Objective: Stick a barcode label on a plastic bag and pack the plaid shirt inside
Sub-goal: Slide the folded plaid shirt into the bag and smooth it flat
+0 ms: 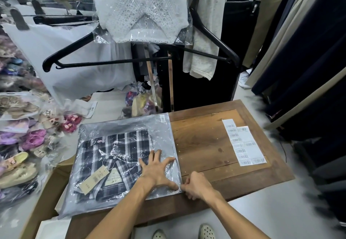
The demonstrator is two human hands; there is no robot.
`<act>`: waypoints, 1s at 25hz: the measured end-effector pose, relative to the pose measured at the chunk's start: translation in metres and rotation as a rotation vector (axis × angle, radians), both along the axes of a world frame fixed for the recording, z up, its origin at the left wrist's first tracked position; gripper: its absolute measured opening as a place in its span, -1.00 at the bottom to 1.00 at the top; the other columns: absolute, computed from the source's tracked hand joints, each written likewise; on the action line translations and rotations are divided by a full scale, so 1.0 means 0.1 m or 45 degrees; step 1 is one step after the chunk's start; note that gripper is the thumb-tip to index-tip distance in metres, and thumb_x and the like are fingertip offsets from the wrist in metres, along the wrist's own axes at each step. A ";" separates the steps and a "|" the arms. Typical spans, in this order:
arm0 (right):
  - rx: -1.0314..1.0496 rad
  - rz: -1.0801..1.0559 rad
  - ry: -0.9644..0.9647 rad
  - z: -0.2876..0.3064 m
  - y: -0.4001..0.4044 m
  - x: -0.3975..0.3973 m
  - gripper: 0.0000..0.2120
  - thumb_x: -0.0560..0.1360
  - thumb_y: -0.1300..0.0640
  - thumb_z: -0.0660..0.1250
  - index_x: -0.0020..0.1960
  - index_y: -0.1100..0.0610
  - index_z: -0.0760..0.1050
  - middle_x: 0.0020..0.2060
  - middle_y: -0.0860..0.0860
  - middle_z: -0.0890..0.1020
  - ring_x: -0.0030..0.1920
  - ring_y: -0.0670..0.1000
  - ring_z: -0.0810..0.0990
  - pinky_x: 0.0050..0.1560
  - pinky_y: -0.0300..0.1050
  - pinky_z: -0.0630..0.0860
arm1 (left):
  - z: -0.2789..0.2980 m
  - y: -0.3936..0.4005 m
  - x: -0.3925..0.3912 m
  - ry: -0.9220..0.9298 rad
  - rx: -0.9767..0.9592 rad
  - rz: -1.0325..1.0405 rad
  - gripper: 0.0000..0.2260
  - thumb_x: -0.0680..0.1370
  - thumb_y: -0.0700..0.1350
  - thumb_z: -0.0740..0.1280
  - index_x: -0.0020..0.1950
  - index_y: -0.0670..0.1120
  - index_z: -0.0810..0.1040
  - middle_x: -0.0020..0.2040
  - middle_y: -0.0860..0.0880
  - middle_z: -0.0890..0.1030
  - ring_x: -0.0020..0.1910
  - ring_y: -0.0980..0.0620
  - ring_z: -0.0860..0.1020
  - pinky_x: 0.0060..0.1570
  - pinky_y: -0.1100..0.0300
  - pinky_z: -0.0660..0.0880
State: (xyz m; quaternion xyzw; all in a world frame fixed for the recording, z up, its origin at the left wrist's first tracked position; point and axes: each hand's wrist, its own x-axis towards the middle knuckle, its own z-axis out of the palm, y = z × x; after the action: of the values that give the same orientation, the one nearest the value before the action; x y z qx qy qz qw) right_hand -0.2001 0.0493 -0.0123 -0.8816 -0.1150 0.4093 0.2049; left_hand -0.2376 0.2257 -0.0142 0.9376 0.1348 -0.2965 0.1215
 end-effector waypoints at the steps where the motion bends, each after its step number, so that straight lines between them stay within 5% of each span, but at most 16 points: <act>1: -0.018 0.014 0.009 0.01 0.01 0.02 -0.68 0.44 -0.05 0.45 -0.25 0.22 0.68 -0.37 0.11 0.73 -0.43 0.04 0.68 -0.36 -0.24 0.61 | 0.03 0.02 0.04 0.014 -0.018 -0.007 -0.04 0.19 0.51 0.42 0.52 0.43 0.10 0.65 -0.07 -0.08 0.63 -0.22 -0.13 0.41 -0.55 -0.07; 4: -0.121 0.128 -0.017 0.11 0.10 0.10 -0.83 0.36 0.04 0.45 -0.24 0.15 0.61 -0.34 0.06 0.69 -0.24 0.11 0.74 -0.18 -0.11 0.68 | 0.15 0.23 0.09 -0.050 -0.111 0.006 -0.32 0.36 0.43 0.36 0.45 0.41 0.27 0.58 -0.03 0.17 0.53 -0.14 0.17 0.40 -0.32 0.23; 7: -0.120 0.254 -0.290 0.19 0.25 0.05 -0.71 0.42 0.05 0.40 0.11 0.10 0.51 0.09 0.10 0.63 0.15 0.18 0.63 0.08 -0.05 0.52 | 0.19 0.63 0.04 -0.352 -0.057 0.156 -0.63 0.53 0.16 0.35 0.33 0.25 0.45 0.49 -0.04 0.36 0.43 -0.08 0.33 0.42 -0.23 0.29; 13: 0.145 0.620 -0.623 0.03 0.72 -0.30 -0.50 0.55 0.04 0.28 0.48 -0.04 0.36 0.40 0.06 0.42 0.36 0.17 0.38 0.37 0.10 0.35 | 0.07 1.14 -0.10 -0.247 0.051 0.089 -0.61 0.62 0.25 0.17 0.47 0.36 0.33 0.66 0.00 0.14 0.63 -0.15 0.07 0.54 -0.36 -0.01; 16: 0.093 0.547 -0.573 -0.02 0.89 -0.46 -0.53 0.64 -0.13 0.10 0.53 -0.06 0.31 0.50 0.05 0.35 0.44 0.18 0.30 0.44 0.19 0.28 | 0.04 1.15 -0.07 -0.249 0.049 0.000 -0.60 0.66 0.18 0.13 0.51 0.39 0.26 0.67 0.02 0.08 0.64 -0.15 0.04 0.56 -0.32 -0.01; 21: -0.060 0.377 -0.594 -0.02 0.86 -0.39 -0.47 0.65 -0.26 -0.04 0.44 -0.01 0.39 0.40 0.03 0.47 0.43 0.19 0.37 0.50 0.29 0.18 | 0.03 1.20 -0.13 -0.251 0.125 -0.145 -0.59 0.69 0.19 0.03 0.54 0.43 0.13 0.65 0.11 0.13 0.59 -0.10 0.18 0.52 -0.32 0.07; 25: -0.210 0.386 -0.666 -0.03 0.67 -0.15 -0.40 0.63 -0.32 -0.09 0.53 -0.05 0.27 0.42 0.01 0.46 0.42 0.21 0.37 0.40 0.35 0.18 | 0.04 1.06 -0.20 -0.339 0.108 -0.178 -0.61 0.68 0.18 0.07 0.52 0.38 0.24 0.59 0.12 0.28 0.54 -0.04 0.24 0.49 -0.22 0.17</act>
State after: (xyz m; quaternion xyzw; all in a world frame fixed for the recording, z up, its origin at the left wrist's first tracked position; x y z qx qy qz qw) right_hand -0.2147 0.1166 -0.0150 -0.9435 -0.2604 0.2022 0.0327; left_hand -0.2581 0.3312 -0.0107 0.9800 0.0643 -0.1714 0.0775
